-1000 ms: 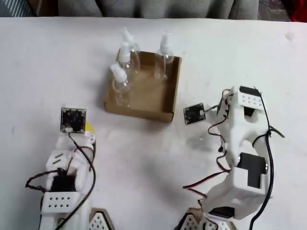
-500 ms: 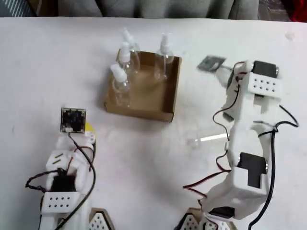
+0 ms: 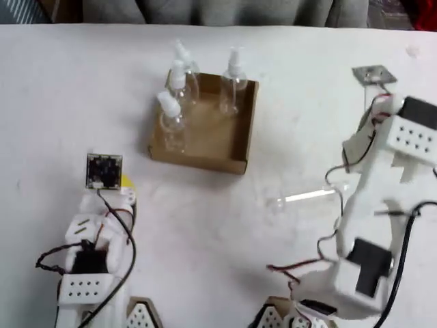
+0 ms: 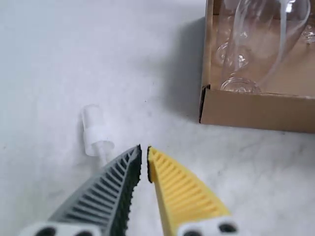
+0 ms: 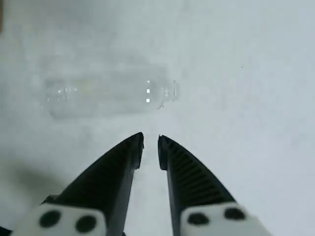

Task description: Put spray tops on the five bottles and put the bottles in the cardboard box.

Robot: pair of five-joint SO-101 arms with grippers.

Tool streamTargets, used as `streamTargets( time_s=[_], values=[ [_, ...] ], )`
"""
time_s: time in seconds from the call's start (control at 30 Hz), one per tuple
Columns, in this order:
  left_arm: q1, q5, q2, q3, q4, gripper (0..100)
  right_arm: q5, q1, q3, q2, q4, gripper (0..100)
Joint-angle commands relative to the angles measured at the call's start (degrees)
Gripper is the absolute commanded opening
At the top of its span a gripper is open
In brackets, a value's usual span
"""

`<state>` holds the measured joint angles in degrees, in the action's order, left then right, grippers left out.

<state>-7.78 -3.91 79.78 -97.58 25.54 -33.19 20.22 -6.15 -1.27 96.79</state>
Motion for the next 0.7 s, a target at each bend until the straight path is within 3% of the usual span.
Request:
streamTargets(
  time_s=[0.0,0.23,0.4,0.67],
  values=[
    [0.4,-0.4,-0.7,0.3,-1.7,2,1.1,0.1,10.0,-11.8,0.9,1.6],
    [0.4,-0.4,-0.7,0.3,-1.6,2,22.9,0.0,23.9,-26.7,-3.9,2.2],
    [0.4,-0.4,-0.7,0.3,-1.6,2,41.8,-1.6,32.2,-32.3,-14.0,2.2],
    [0.5,-0.4,-0.7,0.3,-1.6,2,43.8,-6.8,45.2,-32.4,-32.7,2.5]
  ],
)
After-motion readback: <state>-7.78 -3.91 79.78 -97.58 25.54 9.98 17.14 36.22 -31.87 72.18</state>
